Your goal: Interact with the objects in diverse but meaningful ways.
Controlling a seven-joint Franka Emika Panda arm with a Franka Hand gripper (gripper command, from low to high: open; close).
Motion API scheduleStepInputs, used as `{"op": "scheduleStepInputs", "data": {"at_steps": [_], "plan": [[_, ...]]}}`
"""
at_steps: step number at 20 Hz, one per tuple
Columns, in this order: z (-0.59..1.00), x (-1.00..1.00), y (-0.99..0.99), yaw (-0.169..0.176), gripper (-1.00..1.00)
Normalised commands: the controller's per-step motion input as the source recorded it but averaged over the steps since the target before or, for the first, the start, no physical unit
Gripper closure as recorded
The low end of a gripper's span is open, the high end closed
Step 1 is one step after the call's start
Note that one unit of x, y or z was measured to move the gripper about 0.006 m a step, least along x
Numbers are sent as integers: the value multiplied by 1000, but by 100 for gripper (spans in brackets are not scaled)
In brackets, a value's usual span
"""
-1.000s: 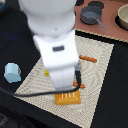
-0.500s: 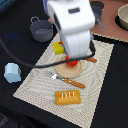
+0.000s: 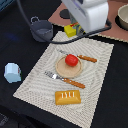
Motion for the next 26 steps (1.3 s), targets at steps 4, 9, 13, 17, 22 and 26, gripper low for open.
{"op": "scheduleStepInputs", "data": {"at_steps": [4, 9, 13, 17, 22, 26], "plan": [[-166, -42, 871, 50, 100], [-273, -105, 650, 53, 100], [-506, -16, 284, 68, 100], [-650, 0, 42, 63, 100], [-644, -10, 8, 58, 100], [-484, -149, 63, 54, 100]]}}
